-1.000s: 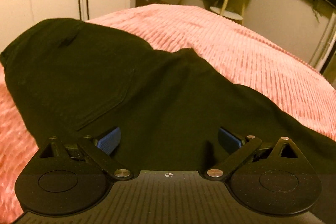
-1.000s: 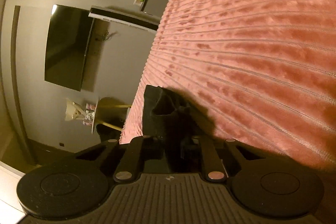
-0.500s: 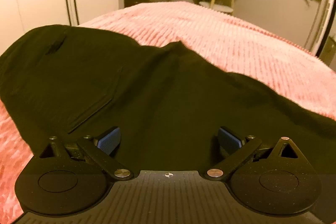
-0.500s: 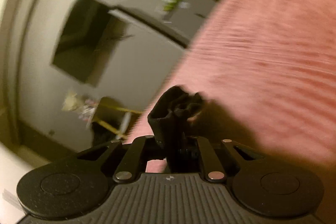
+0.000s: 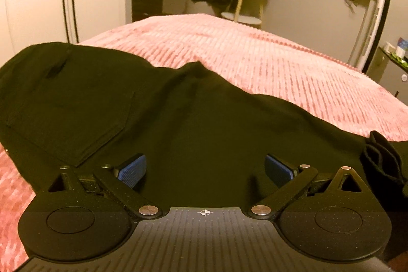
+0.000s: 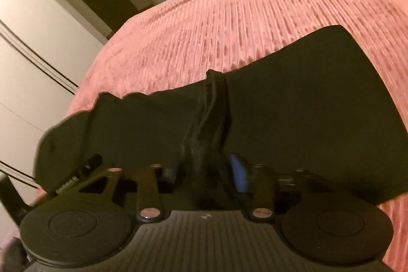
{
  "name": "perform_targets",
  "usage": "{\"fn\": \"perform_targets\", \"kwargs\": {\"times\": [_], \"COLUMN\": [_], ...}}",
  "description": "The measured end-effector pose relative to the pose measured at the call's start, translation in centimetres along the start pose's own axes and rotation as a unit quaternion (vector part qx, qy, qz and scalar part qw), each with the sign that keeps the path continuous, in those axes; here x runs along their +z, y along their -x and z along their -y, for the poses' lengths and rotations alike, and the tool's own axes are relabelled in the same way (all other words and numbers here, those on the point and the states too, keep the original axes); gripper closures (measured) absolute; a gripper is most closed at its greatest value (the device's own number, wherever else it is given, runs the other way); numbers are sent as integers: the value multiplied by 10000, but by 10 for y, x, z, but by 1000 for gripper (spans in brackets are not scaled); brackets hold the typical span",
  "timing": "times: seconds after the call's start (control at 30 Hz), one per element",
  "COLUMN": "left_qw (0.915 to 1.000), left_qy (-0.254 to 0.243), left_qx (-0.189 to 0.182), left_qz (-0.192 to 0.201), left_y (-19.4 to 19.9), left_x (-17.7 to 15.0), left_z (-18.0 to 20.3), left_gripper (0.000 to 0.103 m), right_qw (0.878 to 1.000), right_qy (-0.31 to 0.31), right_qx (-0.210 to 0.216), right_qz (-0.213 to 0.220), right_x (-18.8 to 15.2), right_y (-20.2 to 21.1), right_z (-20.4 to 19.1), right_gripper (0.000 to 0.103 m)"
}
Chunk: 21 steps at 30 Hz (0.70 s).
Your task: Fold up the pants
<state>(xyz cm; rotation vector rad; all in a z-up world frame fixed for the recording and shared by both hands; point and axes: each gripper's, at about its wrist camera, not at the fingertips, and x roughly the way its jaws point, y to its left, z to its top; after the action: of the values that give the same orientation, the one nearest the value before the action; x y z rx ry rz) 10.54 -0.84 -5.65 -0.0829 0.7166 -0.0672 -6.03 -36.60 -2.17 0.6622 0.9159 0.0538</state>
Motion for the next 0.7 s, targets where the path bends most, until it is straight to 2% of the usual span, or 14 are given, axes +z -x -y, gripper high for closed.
{"fn": "perform_targets", "kwargs": {"times": [0.03, 0.1, 0.2, 0.23, 0.27, 0.3, 0.37, 0.4, 0.47, 0.5, 0.6, 0.7], "left_qw": [10000, 9999, 9998, 9998, 9997, 9995, 9993, 9991, 9990, 9989, 9978, 9949], "left_qy": [29, 92, 49, 28, 17, 12, 1, -14, -80, -120, -169, -75], "left_qx": [-27, -113, -178, -193, -225, -278, -361, -397, -431, -425, -567, -902], "left_qz": [9, -6, -83, -102, -120, -132, -127, -112, -112, -130, -300, -455], "left_y": [0, -2, -6, -7, -7, -7, -5, -4, -4, -4, -3, 2], "left_x": [1, 1, 0, -1, -1, -1, -1, -1, -2, -3, -4, -5], "left_z": [0, 0, 2, 3, 4, 5, 6, 6, 9, 10, 14, 25], "left_gripper": [1, 1, 1, 1, 1, 1, 1, 1, 1, 1, 1, 1], "right_qw": [9991, 9957, 9931, 9920, 9912, 9904, 9891, 9890, 9868, 9872, 9898, 9910], "right_qy": [-278, -577, -681, -724, -784, -888, -1007, -965, -1357, -1345, -1037, -739], "right_qx": [310, 644, 354, 122, -68, -303, -749, -961, -717, -705, -867, -1049], "right_qz": [109, 334, 891, 1027, 1063, 1014, 764, 570, 511, 488, 454, 387], "right_x": [2, 0, -3, -2, 0, 0, -6, -9, -9, -6, -4, -5], "right_y": [10, 32, 61, 67, 69, 68, 57, 45, 43, 42, 38, 35], "right_z": [10, 23, 41, 50, 60, 71, 86, 94, 110, 109, 98, 88], "right_gripper": [39, 38, 38, 42, 51, 55, 77, 80, 81, 81, 79, 79]}}
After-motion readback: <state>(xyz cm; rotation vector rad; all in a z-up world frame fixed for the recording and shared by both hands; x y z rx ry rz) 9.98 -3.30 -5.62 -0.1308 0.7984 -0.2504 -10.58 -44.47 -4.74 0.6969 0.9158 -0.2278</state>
